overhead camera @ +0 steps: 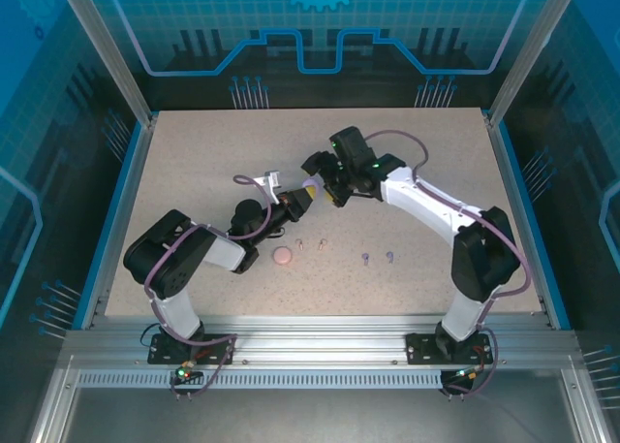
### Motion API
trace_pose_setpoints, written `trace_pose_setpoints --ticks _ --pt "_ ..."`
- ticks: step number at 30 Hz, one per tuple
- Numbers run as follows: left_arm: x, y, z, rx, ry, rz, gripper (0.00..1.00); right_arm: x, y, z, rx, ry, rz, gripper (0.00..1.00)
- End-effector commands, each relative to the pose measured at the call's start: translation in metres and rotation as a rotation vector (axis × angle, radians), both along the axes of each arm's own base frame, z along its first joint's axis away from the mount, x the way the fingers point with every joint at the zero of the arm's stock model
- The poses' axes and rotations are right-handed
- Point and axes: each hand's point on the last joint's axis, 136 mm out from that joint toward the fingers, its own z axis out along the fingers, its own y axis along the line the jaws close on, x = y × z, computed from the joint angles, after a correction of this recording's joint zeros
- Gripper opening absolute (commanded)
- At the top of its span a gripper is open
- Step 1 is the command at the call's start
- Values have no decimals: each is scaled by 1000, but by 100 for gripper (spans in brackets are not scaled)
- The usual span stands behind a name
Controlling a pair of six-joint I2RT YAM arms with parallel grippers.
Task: Insert the wireless bluetooth earbuds into the charging case
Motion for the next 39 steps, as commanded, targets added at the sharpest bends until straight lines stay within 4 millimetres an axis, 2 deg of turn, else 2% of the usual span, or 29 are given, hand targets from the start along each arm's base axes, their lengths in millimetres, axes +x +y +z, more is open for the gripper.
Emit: trace_pose_setpoints --ticks 1,3,6,10,12,16,22,33,39 --pt "-7 -7 28 -24 -35 -58 0 0 -31 38 -46 -138 52 85" --pt "-14 -13 35 -12 -35 -115 0 -2 -46 40 -79 -190 86 85" --pt "-24 -19 45 -6 -34 -199 0 -6 -57 44 -76 -312 187 85" --pt "-33 -26 59 -12 -32 -297 0 -20 -60 54 -78 -520 358 84" --pt "-37 -29 67 -15 -34 -349 0 -33 -61 56 -102 -606 433 83" --pt "-42 -34 75 8 -30 -397 0 -53 -63 56 -98 -695 514 82" --pt "-47 -35 81 42 -33 -426 0 -66 -57 62 -58 -753 572 80" --pt "-47 -37 90 44 -37 -446 0 -61 -50 56 -38 -740 582 76" --pt "-47 -37 93 41 -41 -447 0 -56 -47 42 -45 -704 585 72"
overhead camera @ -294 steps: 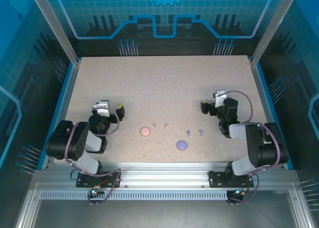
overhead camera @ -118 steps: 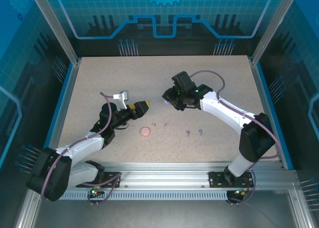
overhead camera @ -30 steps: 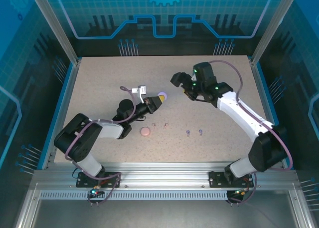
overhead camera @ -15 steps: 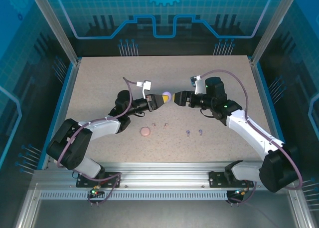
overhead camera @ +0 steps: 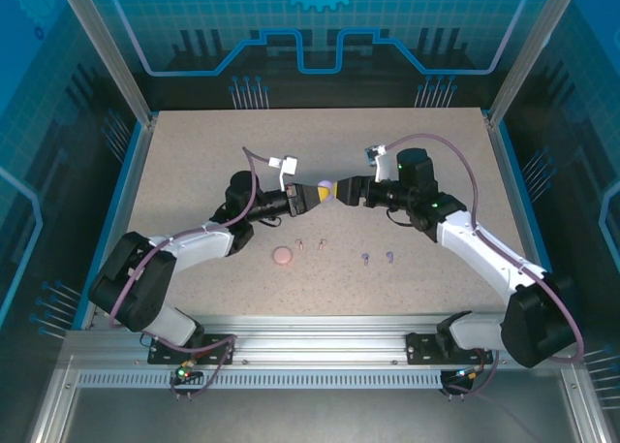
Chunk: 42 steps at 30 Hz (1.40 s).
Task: Insert the wireless bluetooth earbuds into the charging case
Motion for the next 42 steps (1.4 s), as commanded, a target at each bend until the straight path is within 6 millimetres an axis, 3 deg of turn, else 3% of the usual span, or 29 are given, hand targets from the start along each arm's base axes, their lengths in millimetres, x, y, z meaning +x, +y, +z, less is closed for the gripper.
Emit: trace_pose_setpoints --ticks 1,13,20,27,32,37,42 --pt "-2 0 28 -24 -74 -20 0 4 2 -5 -2 -4 11 72" --pt "-6 2 33 -23 -90 -25 0 17 -14 -37 -27 70 -64 65" --pt "-6 1 32 -19 -88 -27 0 16 -16 -38 -26 77 -66 65" --pt "-5 2 26 4 -83 -22 0 7 -19 -14 4 64 -80 65" --pt "-3 6 22 23 -107 2 0 16 -26 -16 113 305 -285 75" --pt "1 11 21 23 -155 50 0 19 -7 -22 237 496 -428 79" --pt "4 13 19 29 -172 70 0 21 16 -18 291 544 -490 80"
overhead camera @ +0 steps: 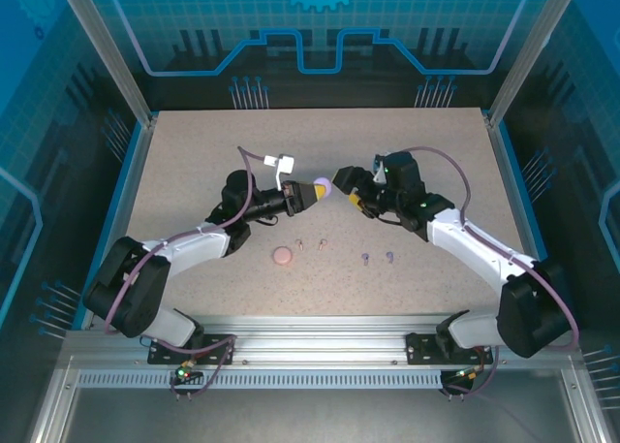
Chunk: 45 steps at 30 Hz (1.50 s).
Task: Insert the wireless bluetooth earbuds into the charging case
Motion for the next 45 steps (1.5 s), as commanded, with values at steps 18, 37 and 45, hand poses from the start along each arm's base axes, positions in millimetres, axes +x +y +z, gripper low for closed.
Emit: trace_pose_setpoints --ticks 18,37,45 --pt "-2 4 8 5 -111 26 0 12 63 24 107 70 -89 68" --pt "-4 5 7 8 -118 25 6 13 57 19 85 67 -130 40" --pt "-3 10 8 6 -118 36 21 15 52 16 74 73 -146 39"
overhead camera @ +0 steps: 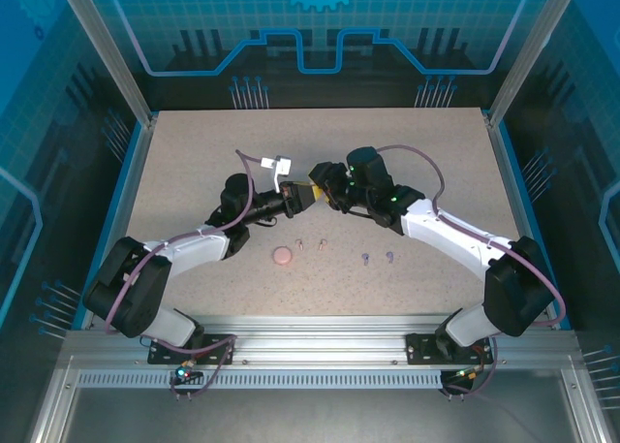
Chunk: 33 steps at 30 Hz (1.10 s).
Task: Insert the wireless bluetooth earbuds into the charging case
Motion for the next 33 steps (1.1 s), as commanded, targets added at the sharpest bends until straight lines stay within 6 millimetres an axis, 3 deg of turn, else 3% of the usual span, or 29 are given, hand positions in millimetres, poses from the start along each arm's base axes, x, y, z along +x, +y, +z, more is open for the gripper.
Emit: trace_pose_setpoints --ticks 1,10,15,22,33 --pt "-6 5 15 -15 -75 -5 22 4 -7 -2 -23 1 -46 39" --pt "-5 10 15 -24 -79 11 24 4 -12 -7 -28 12 -59 39" --pt "-4 11 15 -26 -77 14 40 5 -13 -7 -28 14 -62 38" --pt "-3 11 13 -26 -72 16 34 5 -14 -10 -27 22 -64 38" --pt "0 2 9 -43 -40 -19 40 7 -7 -8 -10 19 -40 37"
